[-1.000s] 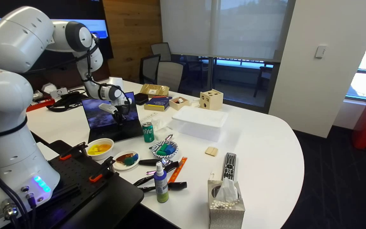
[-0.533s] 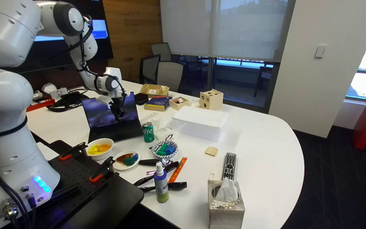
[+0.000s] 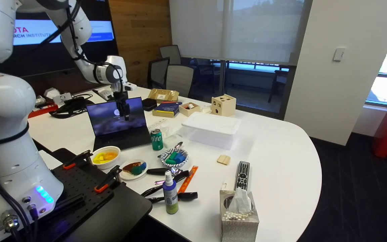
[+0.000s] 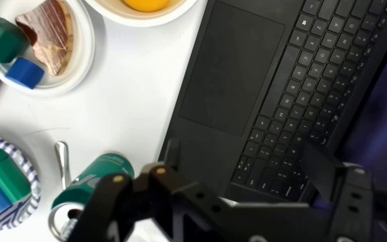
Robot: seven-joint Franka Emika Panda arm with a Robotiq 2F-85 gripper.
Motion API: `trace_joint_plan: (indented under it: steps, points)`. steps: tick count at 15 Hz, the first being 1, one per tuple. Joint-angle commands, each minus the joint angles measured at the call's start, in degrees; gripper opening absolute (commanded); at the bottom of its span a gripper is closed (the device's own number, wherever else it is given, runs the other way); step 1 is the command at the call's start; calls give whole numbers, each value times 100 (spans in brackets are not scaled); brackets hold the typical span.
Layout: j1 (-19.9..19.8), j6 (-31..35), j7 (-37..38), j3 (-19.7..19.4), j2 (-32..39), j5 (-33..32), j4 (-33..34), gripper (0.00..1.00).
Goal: Press a button on the keyboard
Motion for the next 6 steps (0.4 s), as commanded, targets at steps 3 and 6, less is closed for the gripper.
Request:
trace_joint_plan:
  steps: [3, 6]
  points:
    - [-65, -173, 574, 2, -951, -307, -796, 100]
    - [-127, -150, 820, 57, -1137, -412, -959, 100]
